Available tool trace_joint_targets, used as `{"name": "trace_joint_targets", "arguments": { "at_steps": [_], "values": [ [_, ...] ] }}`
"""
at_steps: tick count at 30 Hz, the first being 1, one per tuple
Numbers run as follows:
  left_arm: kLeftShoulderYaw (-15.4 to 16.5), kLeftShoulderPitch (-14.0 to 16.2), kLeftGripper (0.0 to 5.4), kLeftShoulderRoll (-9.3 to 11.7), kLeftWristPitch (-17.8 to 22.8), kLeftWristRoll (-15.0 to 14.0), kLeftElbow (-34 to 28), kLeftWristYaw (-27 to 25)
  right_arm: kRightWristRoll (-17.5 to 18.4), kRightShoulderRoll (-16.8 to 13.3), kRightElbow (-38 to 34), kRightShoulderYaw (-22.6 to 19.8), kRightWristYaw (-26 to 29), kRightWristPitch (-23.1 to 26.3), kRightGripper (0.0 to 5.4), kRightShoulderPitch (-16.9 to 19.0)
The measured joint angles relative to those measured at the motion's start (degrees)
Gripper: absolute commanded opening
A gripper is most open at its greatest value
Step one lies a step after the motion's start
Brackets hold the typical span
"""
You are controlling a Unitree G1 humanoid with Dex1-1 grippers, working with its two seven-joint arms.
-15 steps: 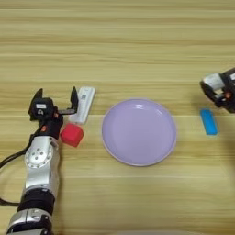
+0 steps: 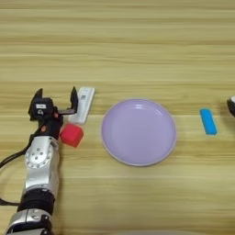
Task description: Move the objects on the table
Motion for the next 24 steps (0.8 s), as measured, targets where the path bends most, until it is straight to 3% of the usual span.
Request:
{"name": "trace_joint_targets", "arguments": {
  "at_steps": [9, 16, 24],
  "values": [
    [0.03, 0.0, 5.4, 0.03, 0.02, -0.04, -0.01, -0.02, 0.08, 1.41, 6.84, 0.47, -0.91, -4.98, 2.48, 0.28],
    [0.1, 0.0, 5.4, 0.04, 0.03, -0.07, -0.04, -0.03, 0.17, 1.65, 8.13, 0.69, -1.13, -5.52, 3.56, 0.24],
    [0.14, 0.04, 5.4, 0.05, 0.11, -0.08, -0.3, -0.05, 1.58, 2.61, 1.33, -0.57, -2.81, -8.26, 4.54, 2.32]
  ]
}}
